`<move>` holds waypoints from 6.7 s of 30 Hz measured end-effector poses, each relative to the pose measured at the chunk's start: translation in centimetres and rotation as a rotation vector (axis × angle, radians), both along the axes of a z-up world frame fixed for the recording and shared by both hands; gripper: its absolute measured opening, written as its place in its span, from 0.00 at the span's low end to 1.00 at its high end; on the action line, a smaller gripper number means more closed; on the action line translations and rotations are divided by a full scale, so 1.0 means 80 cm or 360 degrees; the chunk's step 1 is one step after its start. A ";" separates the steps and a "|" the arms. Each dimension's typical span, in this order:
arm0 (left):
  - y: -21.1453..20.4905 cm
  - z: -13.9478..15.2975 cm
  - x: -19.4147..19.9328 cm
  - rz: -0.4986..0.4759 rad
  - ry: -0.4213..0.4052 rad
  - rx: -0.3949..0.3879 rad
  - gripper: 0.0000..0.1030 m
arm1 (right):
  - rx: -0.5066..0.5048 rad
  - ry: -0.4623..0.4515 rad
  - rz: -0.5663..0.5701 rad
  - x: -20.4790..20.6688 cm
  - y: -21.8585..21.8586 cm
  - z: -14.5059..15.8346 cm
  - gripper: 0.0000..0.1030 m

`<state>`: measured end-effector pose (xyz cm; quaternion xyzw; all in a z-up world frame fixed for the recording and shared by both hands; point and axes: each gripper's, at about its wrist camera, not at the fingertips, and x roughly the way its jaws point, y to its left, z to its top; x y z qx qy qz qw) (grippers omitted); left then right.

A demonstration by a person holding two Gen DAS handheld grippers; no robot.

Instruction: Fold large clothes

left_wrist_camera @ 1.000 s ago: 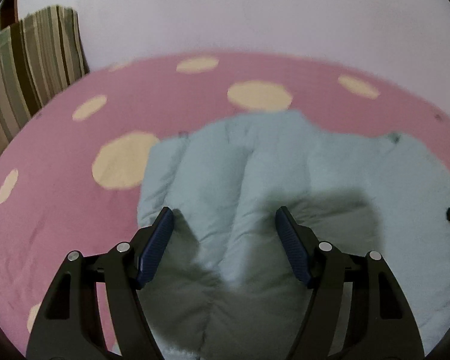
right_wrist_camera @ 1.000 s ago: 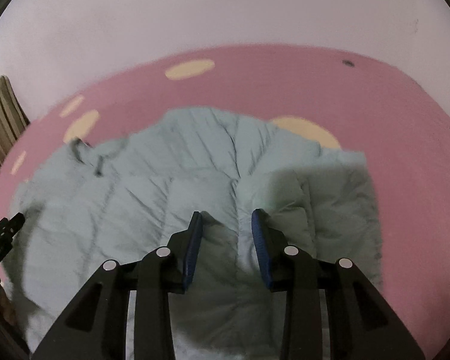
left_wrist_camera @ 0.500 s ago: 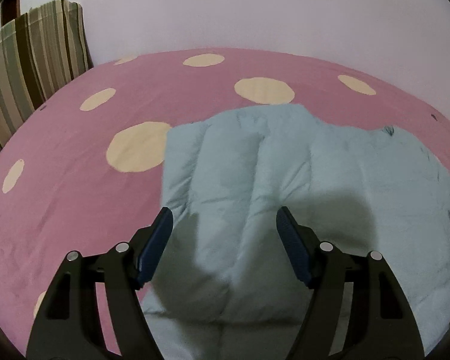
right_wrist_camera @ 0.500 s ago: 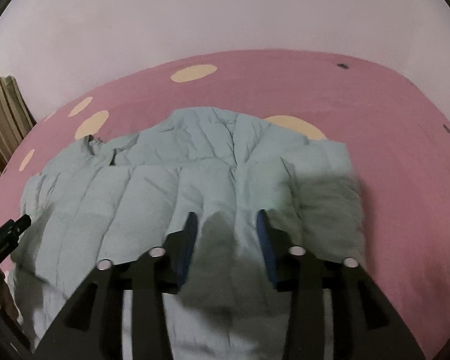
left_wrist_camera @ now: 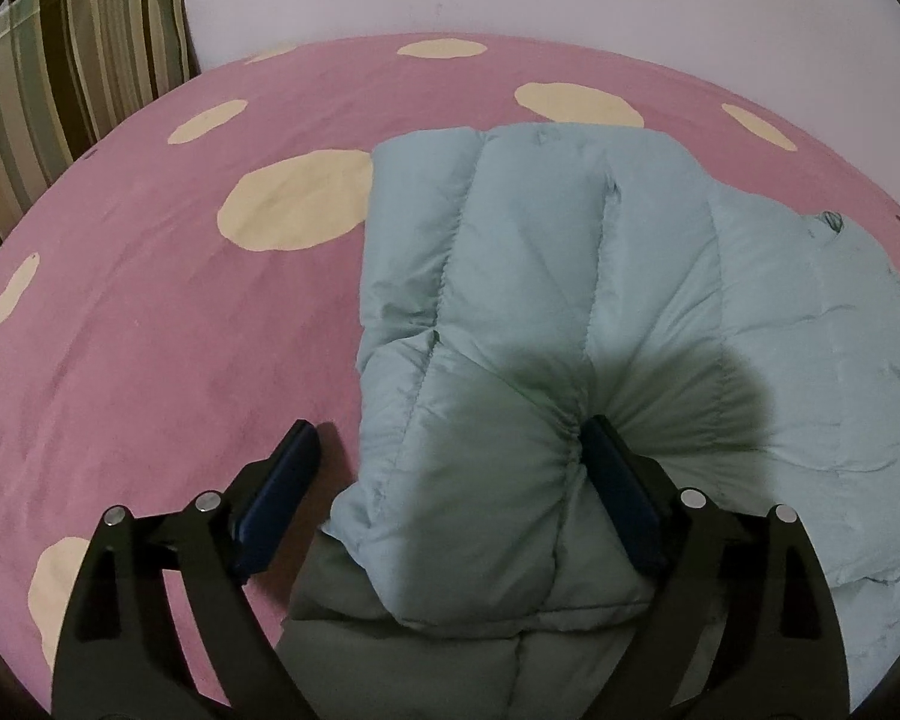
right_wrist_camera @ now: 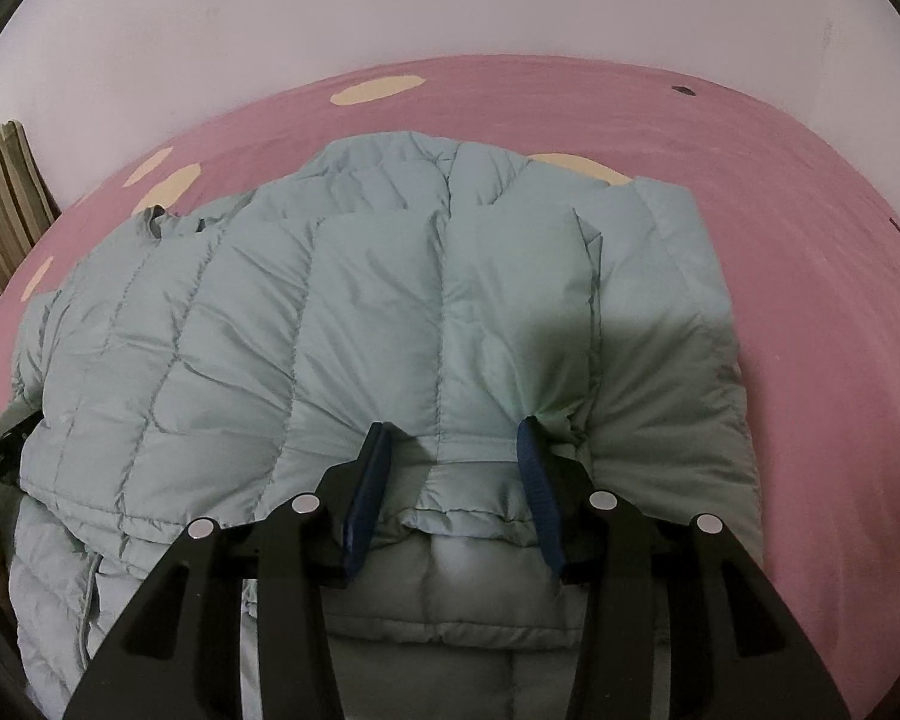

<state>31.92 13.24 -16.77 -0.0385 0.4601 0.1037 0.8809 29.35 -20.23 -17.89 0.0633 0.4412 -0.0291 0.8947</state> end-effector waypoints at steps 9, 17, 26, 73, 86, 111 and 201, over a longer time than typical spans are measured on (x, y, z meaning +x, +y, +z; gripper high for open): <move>0.017 0.054 -0.053 -0.0079 -0.0086 -0.0063 0.87 | -0.0020 -0.0128 -0.0003 -0.045 -0.008 0.054 0.59; 0.053 0.068 -0.185 -0.0110 -0.0074 -0.0188 0.87 | 0.0055 -0.0118 -0.0010 -0.164 -0.045 0.073 0.64; 0.070 0.048 -0.315 -0.0167 0.0022 -0.0295 0.87 | 0.0104 0.0017 -0.0047 -0.291 -0.064 0.035 0.64; 0.049 0.184 -0.266 -0.0266 -0.0489 -0.0431 0.05 | 0.0554 -0.0395 0.0084 -0.284 -0.071 0.142 0.07; 0.039 0.119 -0.064 -0.0163 -0.0359 -0.0315 0.05 | 0.0600 -0.0218 -0.0064 -0.084 -0.092 0.090 0.07; 0.062 0.122 -0.050 -0.0153 -0.0416 -0.0374 0.63 | 0.0614 -0.0245 -0.0085 -0.078 -0.115 0.089 0.47; 0.003 0.003 0.190 -0.0191 -0.0137 0.0130 0.05 | 0.0101 -0.0094 -0.0068 0.171 -0.080 0.007 0.05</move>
